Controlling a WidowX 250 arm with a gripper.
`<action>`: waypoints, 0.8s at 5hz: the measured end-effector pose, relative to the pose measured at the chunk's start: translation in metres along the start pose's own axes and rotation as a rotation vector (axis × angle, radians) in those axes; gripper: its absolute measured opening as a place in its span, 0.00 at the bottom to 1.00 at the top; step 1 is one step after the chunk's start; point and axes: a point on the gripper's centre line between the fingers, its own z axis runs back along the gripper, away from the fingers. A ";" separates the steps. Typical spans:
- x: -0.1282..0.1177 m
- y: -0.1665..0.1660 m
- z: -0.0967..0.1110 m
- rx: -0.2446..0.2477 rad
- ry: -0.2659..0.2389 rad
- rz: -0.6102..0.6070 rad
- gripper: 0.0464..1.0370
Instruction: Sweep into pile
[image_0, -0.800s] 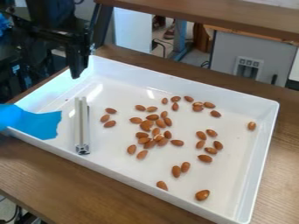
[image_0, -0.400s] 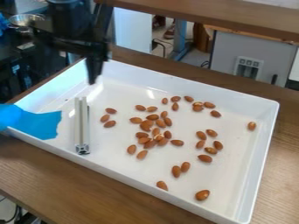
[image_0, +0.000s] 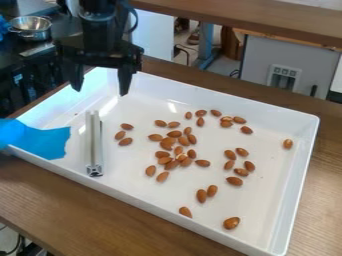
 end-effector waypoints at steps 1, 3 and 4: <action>0.003 -0.003 -0.014 0.005 -0.010 0.008 0.96; -0.007 0.010 -0.040 -0.016 0.100 0.010 0.96; -0.008 0.015 -0.055 -0.013 0.140 0.060 0.96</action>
